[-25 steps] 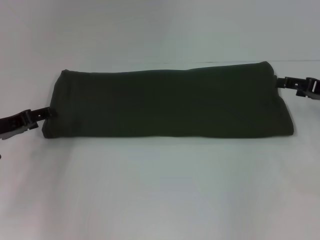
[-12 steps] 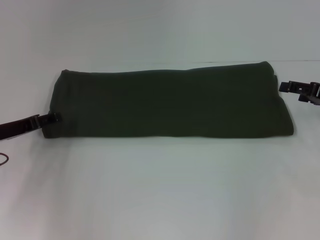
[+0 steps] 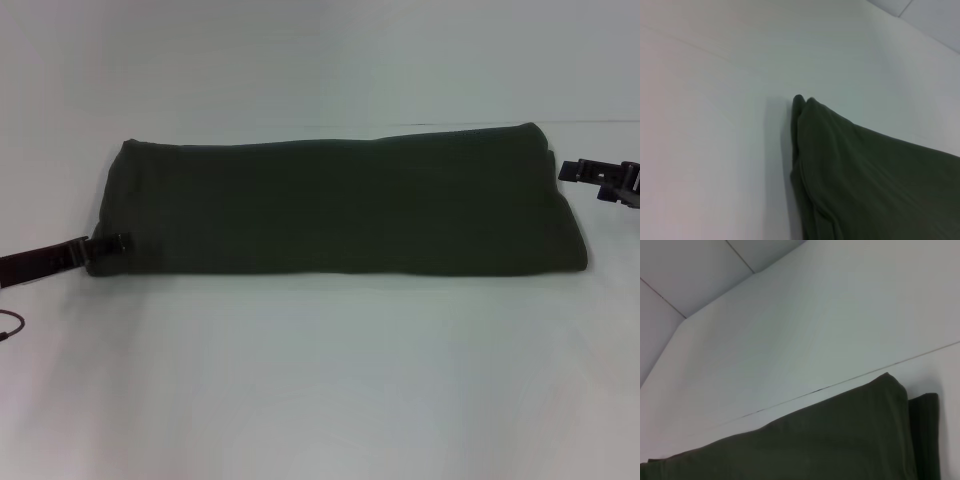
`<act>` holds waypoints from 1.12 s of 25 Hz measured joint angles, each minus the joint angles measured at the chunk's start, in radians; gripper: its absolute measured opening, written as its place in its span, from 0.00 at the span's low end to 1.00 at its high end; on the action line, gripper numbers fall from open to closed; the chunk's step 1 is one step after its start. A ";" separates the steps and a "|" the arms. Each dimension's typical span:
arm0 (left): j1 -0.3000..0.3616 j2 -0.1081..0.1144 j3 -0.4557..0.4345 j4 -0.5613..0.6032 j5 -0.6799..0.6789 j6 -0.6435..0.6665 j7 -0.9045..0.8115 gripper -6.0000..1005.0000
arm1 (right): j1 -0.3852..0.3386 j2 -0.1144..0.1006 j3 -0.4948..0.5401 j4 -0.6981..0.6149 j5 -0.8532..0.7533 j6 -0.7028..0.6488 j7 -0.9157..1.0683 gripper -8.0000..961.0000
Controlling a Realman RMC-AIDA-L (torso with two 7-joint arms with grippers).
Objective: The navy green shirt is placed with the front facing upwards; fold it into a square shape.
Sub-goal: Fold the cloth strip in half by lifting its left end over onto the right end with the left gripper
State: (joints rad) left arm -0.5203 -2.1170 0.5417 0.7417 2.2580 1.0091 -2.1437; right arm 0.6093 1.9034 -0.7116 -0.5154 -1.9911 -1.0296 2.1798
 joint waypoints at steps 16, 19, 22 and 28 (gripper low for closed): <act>-0.003 0.000 0.008 0.012 0.023 0.010 0.012 0.71 | -0.002 0.002 0.005 0.000 0.000 0.003 0.002 0.95; -0.003 0.002 0.007 0.014 0.025 -0.008 0.012 0.59 | -0.002 0.003 0.009 0.000 0.000 0.001 0.001 0.95; -0.004 0.003 0.008 0.015 0.037 -0.015 0.013 0.52 | -0.002 0.005 0.010 0.000 0.000 0.001 0.001 0.95; -0.007 0.003 0.008 0.015 0.050 -0.027 0.013 0.39 | -0.003 0.008 0.011 0.000 0.000 0.000 0.000 0.95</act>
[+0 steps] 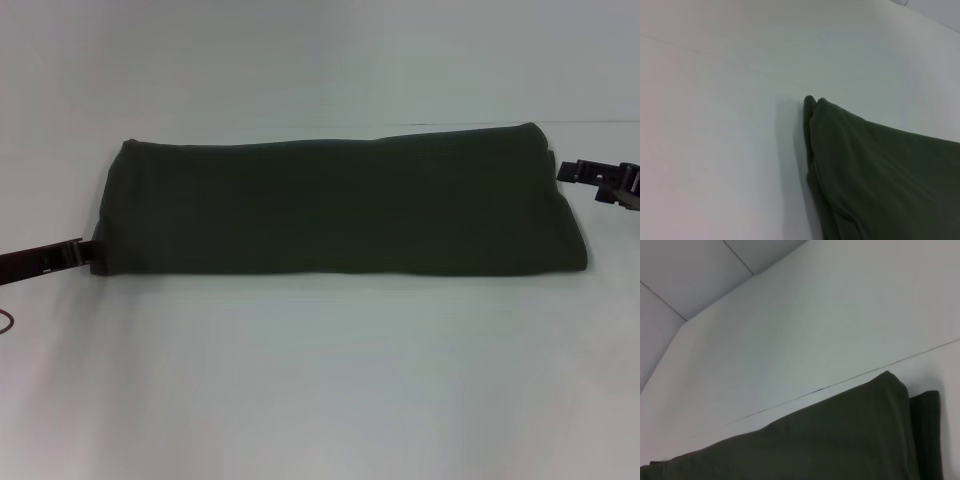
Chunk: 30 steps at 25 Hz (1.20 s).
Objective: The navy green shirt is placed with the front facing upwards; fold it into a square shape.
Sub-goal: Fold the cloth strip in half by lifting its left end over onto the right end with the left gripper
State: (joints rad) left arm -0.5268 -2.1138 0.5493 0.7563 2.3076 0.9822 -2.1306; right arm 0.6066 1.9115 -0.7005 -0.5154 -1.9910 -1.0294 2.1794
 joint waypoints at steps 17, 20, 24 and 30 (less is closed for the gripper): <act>0.007 0.000 0.008 0.040 0.012 0.007 -0.002 0.01 | -0.016 -0.025 -0.003 0.002 -0.119 -0.060 0.038 0.95; 0.008 0.000 0.008 0.041 0.012 0.009 -0.002 0.01 | -0.034 -0.029 0.000 0.000 -0.123 -0.083 0.051 0.95; 0.007 0.000 0.008 0.042 0.012 0.010 0.000 0.01 | -0.042 -0.026 0.000 0.002 -0.124 -0.089 0.047 0.95; 0.002 0.002 0.010 0.044 0.012 0.010 0.001 0.01 | -0.027 -0.003 -0.007 0.002 -0.125 -0.056 0.041 0.95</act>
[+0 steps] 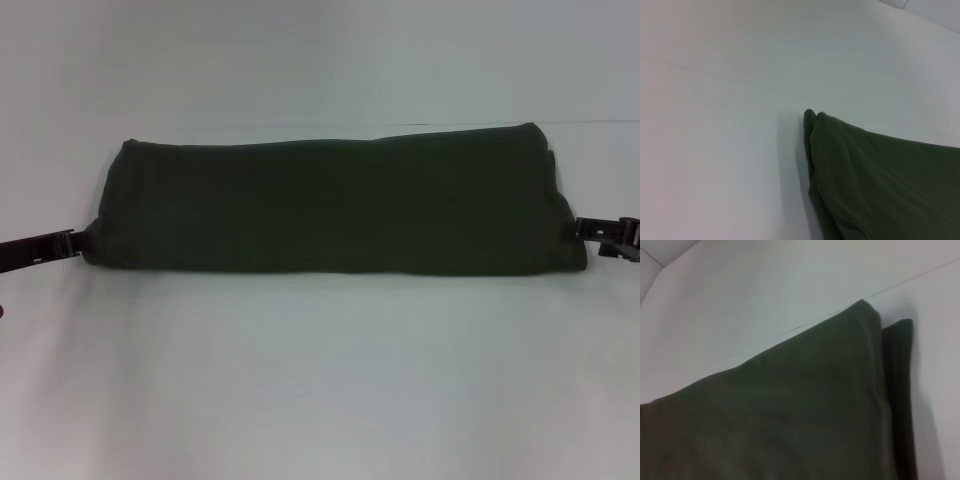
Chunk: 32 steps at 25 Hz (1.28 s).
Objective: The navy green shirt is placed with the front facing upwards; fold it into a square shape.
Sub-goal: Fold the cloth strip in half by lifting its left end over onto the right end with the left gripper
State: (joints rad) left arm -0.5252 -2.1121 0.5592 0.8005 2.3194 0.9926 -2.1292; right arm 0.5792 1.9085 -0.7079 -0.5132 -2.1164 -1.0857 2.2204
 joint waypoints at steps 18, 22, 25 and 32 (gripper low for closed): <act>-0.004 0.001 0.000 0.000 0.000 -0.011 0.000 0.01 | 0.052 0.048 -0.055 0.027 -0.010 0.116 -0.001 0.94; -0.004 0.001 0.000 0.000 0.000 -0.011 0.000 0.01 | 0.053 0.051 -0.055 0.027 -0.013 0.112 0.004 0.92; -0.006 0.001 0.001 0.000 0.000 -0.011 0.000 0.01 | 0.053 0.051 -0.053 0.027 -0.013 0.109 0.005 0.92; -0.007 0.001 -0.003 0.000 0.000 -0.011 0.000 0.01 | 0.039 0.051 -0.043 0.027 -0.008 0.112 0.000 0.68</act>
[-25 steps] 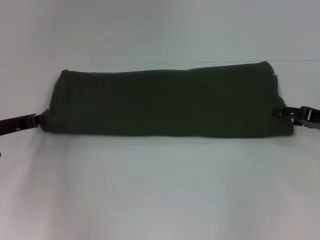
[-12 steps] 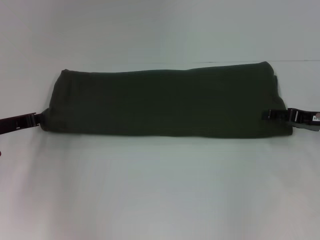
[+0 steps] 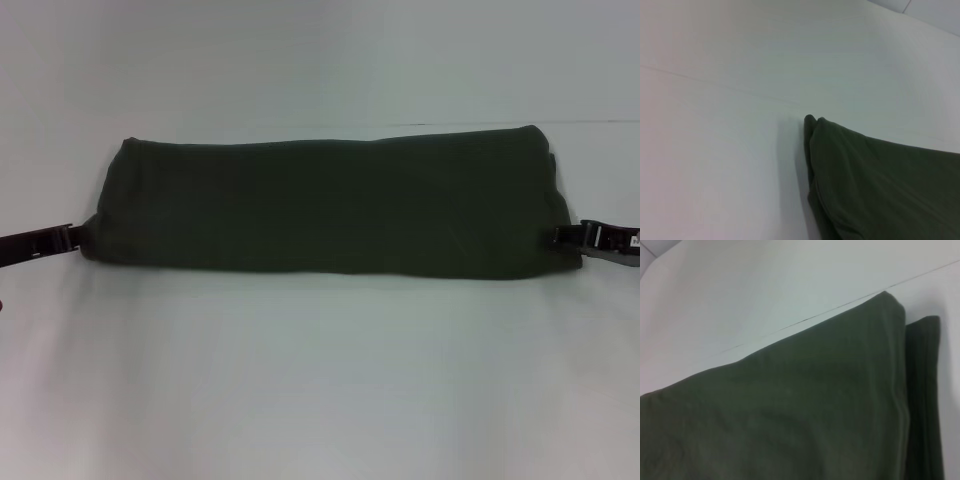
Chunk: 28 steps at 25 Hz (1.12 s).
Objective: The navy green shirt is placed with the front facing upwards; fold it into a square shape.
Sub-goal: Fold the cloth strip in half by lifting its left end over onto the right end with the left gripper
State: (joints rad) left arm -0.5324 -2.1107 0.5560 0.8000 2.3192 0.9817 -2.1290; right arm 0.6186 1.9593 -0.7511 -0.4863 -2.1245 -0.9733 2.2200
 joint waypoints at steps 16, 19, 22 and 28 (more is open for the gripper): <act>0.007 0.000 -0.004 0.007 -0.001 -0.012 0.000 0.01 | -0.035 0.005 0.060 -0.001 0.005 -0.011 -0.046 0.03; 0.009 0.000 -0.003 0.009 -0.001 -0.005 0.000 0.01 | -0.042 0.005 0.097 -0.001 0.006 -0.031 -0.065 0.03; 0.014 0.000 0.001 0.019 0.000 0.002 0.003 0.01 | -0.052 0.004 0.126 -0.002 0.006 -0.044 -0.076 0.03; 0.031 0.000 0.004 0.044 0.004 0.030 0.014 0.01 | -0.064 -0.001 0.146 -0.002 0.006 -0.048 -0.077 0.03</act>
State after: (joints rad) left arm -0.5019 -2.1108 0.5596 0.8440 2.3235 1.0115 -2.1153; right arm 0.5547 1.9580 -0.6053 -0.4881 -2.1181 -1.0215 2.1426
